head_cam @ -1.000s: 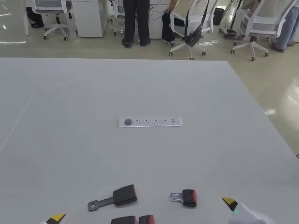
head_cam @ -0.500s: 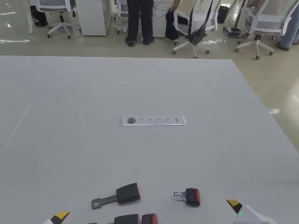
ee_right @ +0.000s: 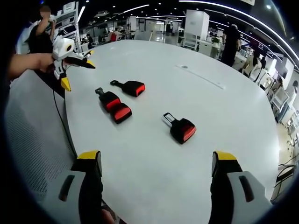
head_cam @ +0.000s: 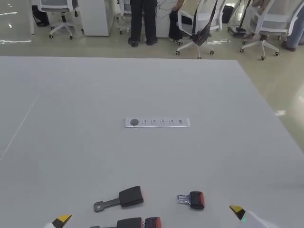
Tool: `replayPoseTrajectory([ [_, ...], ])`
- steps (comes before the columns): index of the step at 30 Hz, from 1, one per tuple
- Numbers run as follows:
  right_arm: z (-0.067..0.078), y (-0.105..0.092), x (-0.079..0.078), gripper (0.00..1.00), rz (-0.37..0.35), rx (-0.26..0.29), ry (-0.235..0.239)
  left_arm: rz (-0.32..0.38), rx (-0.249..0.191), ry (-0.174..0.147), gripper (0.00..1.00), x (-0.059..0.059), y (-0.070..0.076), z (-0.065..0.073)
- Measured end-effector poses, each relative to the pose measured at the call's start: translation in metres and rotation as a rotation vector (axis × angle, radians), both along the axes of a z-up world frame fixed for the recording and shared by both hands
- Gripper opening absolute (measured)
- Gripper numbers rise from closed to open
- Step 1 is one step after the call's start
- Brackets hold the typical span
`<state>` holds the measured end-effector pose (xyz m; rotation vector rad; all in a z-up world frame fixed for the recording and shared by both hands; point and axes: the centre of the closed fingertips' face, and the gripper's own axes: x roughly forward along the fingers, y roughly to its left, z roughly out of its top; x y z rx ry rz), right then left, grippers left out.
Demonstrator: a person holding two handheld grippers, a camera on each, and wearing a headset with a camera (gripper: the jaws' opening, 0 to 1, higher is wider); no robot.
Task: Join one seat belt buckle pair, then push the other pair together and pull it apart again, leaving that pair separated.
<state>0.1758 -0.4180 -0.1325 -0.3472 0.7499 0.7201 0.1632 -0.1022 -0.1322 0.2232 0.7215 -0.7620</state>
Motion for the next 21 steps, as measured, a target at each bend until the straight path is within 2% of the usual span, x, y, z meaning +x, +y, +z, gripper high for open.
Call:
replayPoseTrajectory([
  [3, 0.0017, 0.0029, -0.0003, 0.98, 0.006, 0.0, 0.001, -0.002, 0.002, 0.001, 1.0, -0.0007, -0.0003, 0.0007],
  [8, -0.004, 0.0001, 0.002, 0.98, 0.009, -0.001, -0.001, -0.006, 0.007, 0.0, 1.0, -0.0014, 0.0004, 0.0005],
  [14, -0.0063, -0.0005, 0.0014, 0.98, 0.005, 0.0, -0.001, -0.029, 0.006, 0.005, 1.0, -0.0058, -0.0056, 0.0014],
  [18, -0.0045, 0.0009, 0.0002, 0.98, 0.009, -0.002, -0.002, -0.022, 0.006, 0.008, 1.0, -0.0037, 0.0004, -0.0044],
  [21, -0.0051, 0.0004, 0.0005, 0.98, 0.007, 0.0, -0.001, -0.02, 0.007, 0.007, 1.0, -0.0037, -0.0006, -0.0025],
])
